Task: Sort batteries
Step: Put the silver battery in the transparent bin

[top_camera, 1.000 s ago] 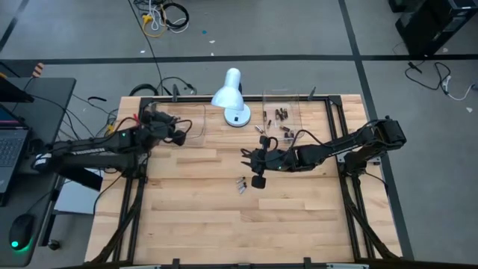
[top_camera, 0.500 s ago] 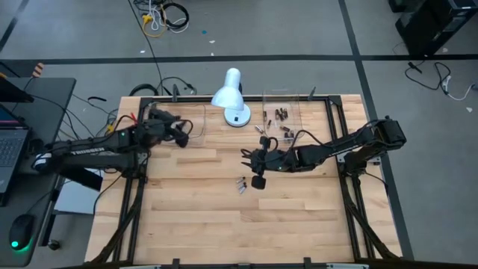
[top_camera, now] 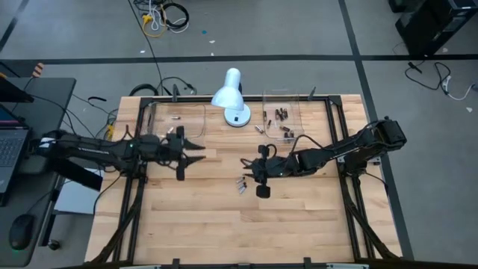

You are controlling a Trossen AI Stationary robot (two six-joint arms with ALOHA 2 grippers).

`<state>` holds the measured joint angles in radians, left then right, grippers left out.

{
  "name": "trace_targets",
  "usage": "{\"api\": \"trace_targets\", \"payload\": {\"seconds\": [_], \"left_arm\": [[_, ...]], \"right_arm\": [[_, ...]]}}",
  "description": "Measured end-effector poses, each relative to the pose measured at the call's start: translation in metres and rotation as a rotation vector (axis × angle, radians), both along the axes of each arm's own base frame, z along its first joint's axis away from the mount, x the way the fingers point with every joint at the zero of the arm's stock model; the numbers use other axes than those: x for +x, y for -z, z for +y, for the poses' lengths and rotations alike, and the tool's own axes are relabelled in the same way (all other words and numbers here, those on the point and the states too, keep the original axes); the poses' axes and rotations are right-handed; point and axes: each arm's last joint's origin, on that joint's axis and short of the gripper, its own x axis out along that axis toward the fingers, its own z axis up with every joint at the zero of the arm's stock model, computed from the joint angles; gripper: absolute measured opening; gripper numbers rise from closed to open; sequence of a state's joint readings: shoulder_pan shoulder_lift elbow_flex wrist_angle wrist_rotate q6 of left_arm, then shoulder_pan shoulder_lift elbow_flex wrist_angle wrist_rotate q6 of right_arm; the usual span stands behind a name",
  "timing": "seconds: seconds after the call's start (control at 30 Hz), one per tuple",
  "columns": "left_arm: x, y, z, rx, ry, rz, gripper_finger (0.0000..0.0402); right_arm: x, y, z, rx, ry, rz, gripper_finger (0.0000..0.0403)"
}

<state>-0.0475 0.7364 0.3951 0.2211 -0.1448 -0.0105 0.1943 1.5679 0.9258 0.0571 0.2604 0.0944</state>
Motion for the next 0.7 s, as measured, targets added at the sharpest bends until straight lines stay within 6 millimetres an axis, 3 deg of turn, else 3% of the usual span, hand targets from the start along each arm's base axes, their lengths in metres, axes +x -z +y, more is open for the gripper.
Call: {"api": "trace_targets", "payload": {"seconds": [0.17,0.37,0.7], "left_arm": [[0.002,0.015,-0.011,0.001,0.063,0.019,0.0147],[0.008,0.021,-0.025,-0.002,0.132,0.014,0.0147],[0.011,0.023,-0.037,0.003,0.193,0.006,0.0147]], "right_arm": [[-0.001,0.011,0.015,0.001,-0.027,0.036,0.0098],[0.006,0.050,0.025,-0.097,0.036,0.118,0.0109],[0.021,0.088,0.013,-0.105,0.084,0.161,0.0129]]}}
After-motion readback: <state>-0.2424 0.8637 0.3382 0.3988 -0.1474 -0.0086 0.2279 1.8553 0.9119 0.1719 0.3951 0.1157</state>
